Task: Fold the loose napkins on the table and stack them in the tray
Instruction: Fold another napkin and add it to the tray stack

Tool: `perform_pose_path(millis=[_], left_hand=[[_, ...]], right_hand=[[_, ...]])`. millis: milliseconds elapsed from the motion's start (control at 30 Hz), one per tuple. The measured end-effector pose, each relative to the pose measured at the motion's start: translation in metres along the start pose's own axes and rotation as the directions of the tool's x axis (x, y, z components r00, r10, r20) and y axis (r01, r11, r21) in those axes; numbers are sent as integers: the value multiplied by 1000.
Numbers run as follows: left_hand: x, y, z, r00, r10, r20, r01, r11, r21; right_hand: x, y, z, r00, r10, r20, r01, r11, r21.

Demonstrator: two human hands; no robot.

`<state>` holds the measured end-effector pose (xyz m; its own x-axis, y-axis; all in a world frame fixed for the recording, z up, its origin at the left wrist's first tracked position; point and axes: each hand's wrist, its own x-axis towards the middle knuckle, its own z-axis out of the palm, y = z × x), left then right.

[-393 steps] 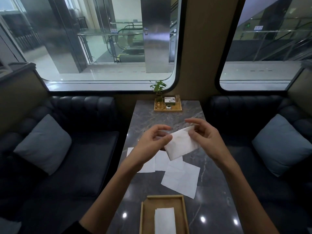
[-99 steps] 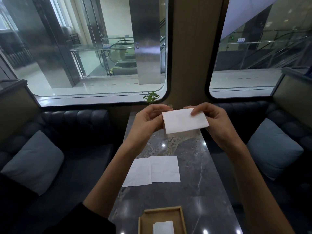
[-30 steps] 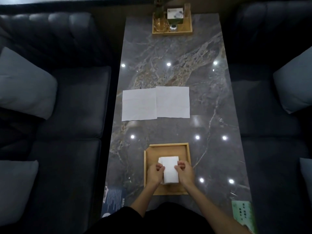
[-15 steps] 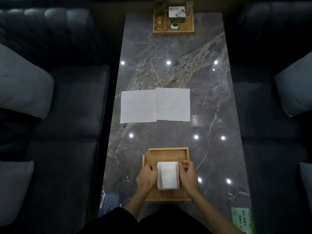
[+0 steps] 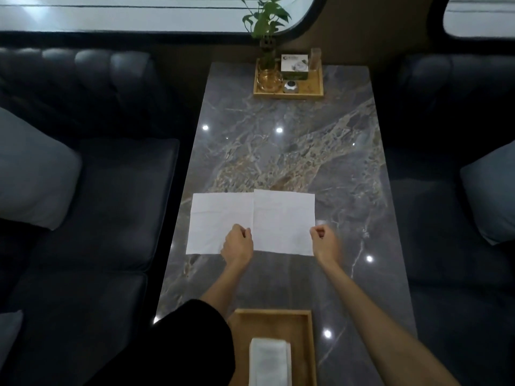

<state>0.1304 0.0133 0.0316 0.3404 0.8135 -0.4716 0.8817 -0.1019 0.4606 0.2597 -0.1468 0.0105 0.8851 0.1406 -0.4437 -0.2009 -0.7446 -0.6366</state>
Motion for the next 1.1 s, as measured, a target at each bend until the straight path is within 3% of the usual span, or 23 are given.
perform_pose_path(millis=[100, 233, 433, 567, 667, 733, 800, 833, 900, 967, 1000, 1100], left_hand=[[21, 4, 16, 999, -31, 13, 31, 999, 20], [32, -6, 42, 997, 3, 78, -8, 998, 69], [34, -7, 52, 994, 95, 61, -104, 979, 176], [24, 5, 42, 986, 151, 75, -162, 971, 175], [6, 12, 35, 993, 4, 114, -10, 999, 49], [-17, 13, 31, 912, -141, 386, 231, 952, -198], [-44, 14, 24, 698, -179, 693, 511, 802, -308], [-54, 11, 25, 623, -139, 770, 585, 737, -340], [-67, 7, 27, 572, 16, 820, 680, 549, -485], [-72, 6, 24, 620, 117, 775, 712, 331, -620], [-73, 7, 20, 668, 112, 735, 681, 307, -665], [-83, 18, -2, 843, 41, 537, 460, 462, -758]], right_hand=[[24, -4, 14, 1000, 24, -16, -25, 998, -55], [36, 11, 36, 983, 184, -10, -182, 964, -193], [28, 14, 42, 991, 124, -57, -134, 962, -240], [14, 12, 32, 998, 56, -21, -56, 998, 11], [-13, -1, 17, 993, 95, 69, -114, 909, 401], [-35, -7, 10, 977, 155, 150, -214, 780, 588], [-60, -9, 5, 952, 211, 221, -306, 669, 677], [-72, -6, 3, 941, 234, 247, -340, 636, 693], [-98, -3, -4, 924, 259, 280, -381, 623, 683], [-122, -2, -16, 935, 244, 259, -355, 677, 644], [-132, 0, -22, 942, 227, 245, -333, 706, 625], [-160, 9, -40, 957, 162, 240, -271, 794, 544]])
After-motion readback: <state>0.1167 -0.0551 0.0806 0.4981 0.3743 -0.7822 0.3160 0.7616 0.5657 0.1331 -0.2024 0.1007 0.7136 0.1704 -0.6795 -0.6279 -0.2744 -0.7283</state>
